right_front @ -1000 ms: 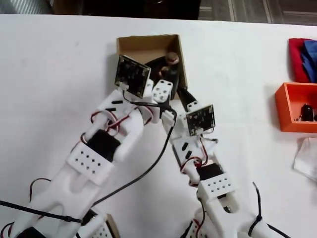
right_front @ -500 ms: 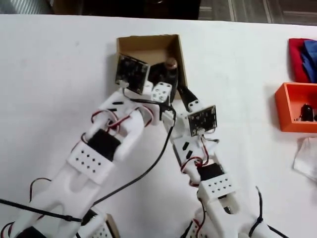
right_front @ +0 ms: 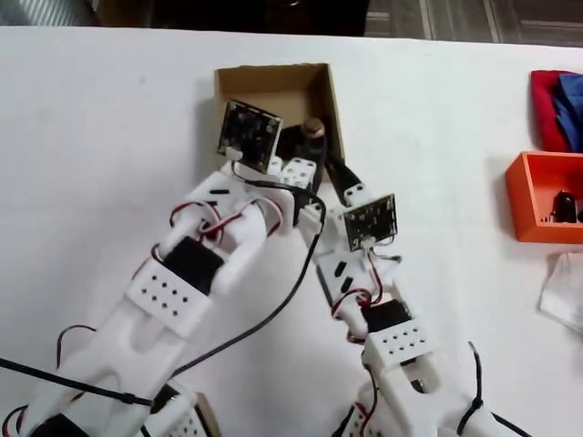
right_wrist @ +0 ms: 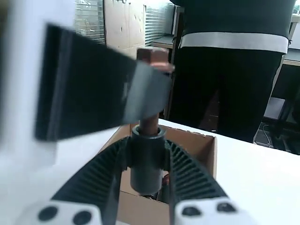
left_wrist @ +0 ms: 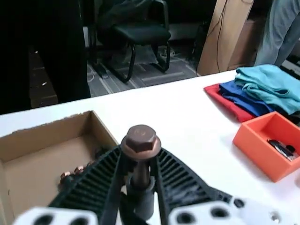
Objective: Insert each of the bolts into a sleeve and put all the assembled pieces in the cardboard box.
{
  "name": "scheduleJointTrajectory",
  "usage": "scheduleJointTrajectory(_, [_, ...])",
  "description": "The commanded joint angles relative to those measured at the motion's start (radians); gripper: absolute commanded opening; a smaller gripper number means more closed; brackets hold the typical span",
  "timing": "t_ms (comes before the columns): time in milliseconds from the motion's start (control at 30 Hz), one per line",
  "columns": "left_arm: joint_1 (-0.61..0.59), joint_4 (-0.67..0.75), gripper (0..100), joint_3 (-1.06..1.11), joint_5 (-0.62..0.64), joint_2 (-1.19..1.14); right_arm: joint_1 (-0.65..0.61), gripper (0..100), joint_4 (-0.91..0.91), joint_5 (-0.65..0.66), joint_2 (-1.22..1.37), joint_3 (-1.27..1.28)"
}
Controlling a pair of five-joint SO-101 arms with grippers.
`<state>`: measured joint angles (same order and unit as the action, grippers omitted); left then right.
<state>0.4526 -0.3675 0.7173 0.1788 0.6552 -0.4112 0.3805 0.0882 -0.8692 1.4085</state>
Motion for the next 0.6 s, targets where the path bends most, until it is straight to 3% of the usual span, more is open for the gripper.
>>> scheduleJointTrajectory(0, [0.011, -0.046, 3, -0.008, 0.0, 0.009, 0.013, 2.3, 0.001, -0.003, -0.031, -0.012])
scheduleJointTrajectory(133, [0.003, -0.071, 6, -0.01, -0.002, 0.009, 0.013, 2.3, 0.002, -0.003, -0.031, -0.012])
scheduleJointTrajectory(333, [0.003, -0.071, 25, -0.01, 0.005, 0.009, 0.015, 2.3, 0.001, -0.003, -0.031, -0.012])
scheduleJointTrajectory(567, [-0.021, -0.071, 17, -0.019, -0.002, 0.012, 0.016, 2.3, -0.001, -0.003, -0.031, -0.012])
